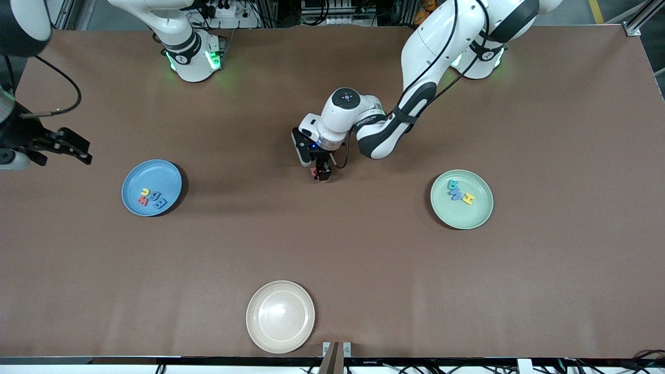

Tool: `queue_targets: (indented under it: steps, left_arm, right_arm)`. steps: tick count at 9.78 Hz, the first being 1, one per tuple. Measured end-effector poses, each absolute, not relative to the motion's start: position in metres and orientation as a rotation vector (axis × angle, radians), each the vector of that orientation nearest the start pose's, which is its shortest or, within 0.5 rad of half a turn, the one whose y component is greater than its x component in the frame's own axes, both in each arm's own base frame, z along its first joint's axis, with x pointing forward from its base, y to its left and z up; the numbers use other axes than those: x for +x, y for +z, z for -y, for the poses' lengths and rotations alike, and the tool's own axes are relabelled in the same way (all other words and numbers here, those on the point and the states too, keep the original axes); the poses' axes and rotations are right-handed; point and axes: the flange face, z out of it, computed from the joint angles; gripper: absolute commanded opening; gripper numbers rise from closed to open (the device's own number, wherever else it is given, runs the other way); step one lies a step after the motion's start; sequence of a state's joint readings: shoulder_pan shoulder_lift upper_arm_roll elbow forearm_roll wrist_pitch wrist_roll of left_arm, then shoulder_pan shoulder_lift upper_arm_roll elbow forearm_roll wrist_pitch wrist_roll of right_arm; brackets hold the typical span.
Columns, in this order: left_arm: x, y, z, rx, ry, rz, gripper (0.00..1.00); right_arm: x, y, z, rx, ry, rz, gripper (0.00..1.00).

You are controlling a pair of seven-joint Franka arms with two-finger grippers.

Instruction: Sort upper and lower case letters into plates

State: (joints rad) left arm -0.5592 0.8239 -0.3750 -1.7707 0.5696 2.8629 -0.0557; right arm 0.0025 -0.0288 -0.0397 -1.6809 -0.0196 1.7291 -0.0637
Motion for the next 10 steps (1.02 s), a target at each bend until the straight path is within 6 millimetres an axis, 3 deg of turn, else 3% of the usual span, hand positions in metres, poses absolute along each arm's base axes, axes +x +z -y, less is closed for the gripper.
queue_targets:
  steps: [2, 4, 6, 9, 10]
  left_arm:
    - [0.407, 0.157, 0.54, -2.655, -0.529, -1.909, 0.61]
    - [0.408, 0.158, 0.539, -2.654, -0.533, -1.909, 0.55]
    - [0.41, 0.159, 0.539, -2.654, -0.535, -1.907, 0.46]
    - [0.411, 0.16, 0.539, -2.654, -0.539, -1.905, 0.46]
    - [0.411, 0.16, 0.539, -2.654, -0.539, -1.905, 0.38]
  right_arm:
    - [0.549, 0.632, 0.017, -3.16, -0.064, 0.058, 1.0]
    - [0.543, 0.646, 0.008, -3.159, -0.028, 0.081, 1.0]
    - [0.54, 0.654, 0.006, -3.15, -0.027, 0.084, 1.0]
    - [0.538, 0.655, 0.014, -3.101, -0.006, 0.05, 1.0]
    - [0.538, 0.655, 0.014, -3.101, -0.005, 0.049, 1.0]
